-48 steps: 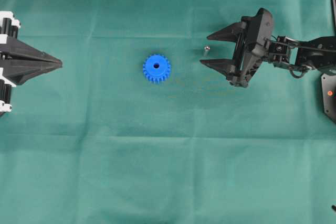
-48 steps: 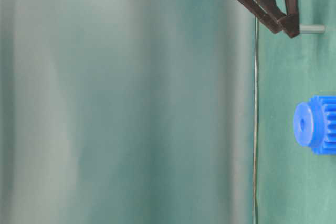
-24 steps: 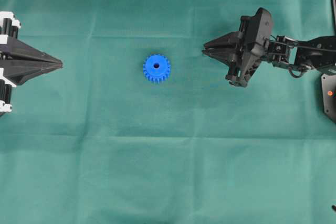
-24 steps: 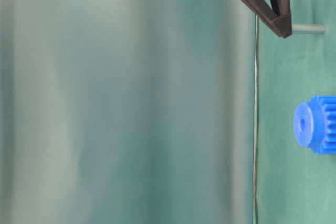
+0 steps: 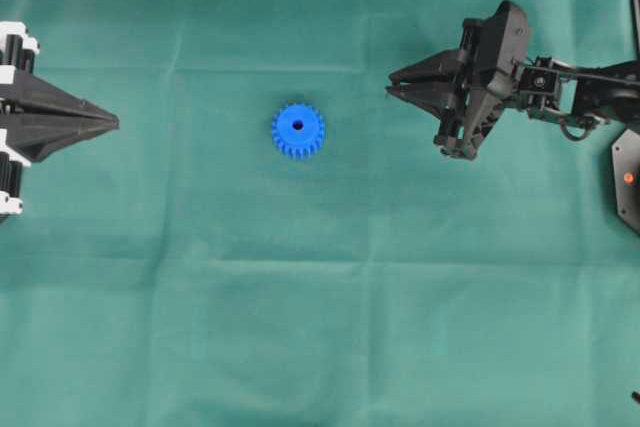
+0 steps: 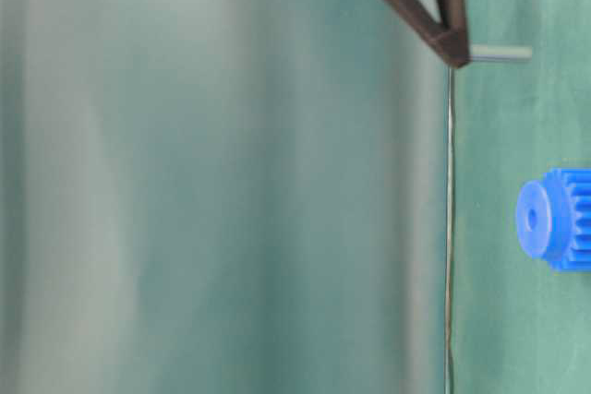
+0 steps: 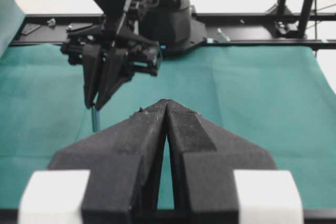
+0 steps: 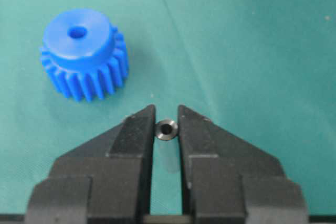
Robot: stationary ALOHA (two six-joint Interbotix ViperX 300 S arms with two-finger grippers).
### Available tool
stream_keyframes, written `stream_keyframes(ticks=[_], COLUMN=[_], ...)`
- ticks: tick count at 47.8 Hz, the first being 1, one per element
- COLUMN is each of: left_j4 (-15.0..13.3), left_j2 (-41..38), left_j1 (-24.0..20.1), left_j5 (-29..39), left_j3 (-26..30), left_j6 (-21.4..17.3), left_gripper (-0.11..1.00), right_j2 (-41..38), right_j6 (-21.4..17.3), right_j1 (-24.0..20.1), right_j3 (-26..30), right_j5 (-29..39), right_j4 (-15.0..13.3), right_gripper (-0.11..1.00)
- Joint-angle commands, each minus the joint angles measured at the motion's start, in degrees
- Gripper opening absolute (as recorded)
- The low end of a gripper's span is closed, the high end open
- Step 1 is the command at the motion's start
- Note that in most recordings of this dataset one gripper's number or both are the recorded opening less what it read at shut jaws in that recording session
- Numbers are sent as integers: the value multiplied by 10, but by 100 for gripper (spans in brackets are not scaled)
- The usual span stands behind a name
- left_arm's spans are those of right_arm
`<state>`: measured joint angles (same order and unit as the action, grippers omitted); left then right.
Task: Insert the shaft placed at a random location into the center hole of the small gear at another random location.
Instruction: 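Lower the open right gripper over the shaft and close on it, then lift the shaft and carry it left over the blue gear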
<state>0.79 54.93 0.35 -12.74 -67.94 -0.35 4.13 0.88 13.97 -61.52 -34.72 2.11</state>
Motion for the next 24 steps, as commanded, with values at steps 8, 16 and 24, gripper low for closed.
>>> stream_keyframes(ticks=[8, 16, 24], left_j4=[1, 0, 0], left_j2=[-4, -4, -4], left_j1=[1, 1, 1], left_j5=[-2, -1, 0], left_j3=[9, 9, 9], left_j6=[1, 1, 1], left_gripper=[0, 0, 0], right_j2=[56, 54, 42], right_j6=[8, 8, 5], right_j1=[3, -1, -9], right_j3=[23, 25, 37], right_j5=[63, 63, 59], right_j4=[-4, -4, -4], right_gripper=[12, 12, 12])
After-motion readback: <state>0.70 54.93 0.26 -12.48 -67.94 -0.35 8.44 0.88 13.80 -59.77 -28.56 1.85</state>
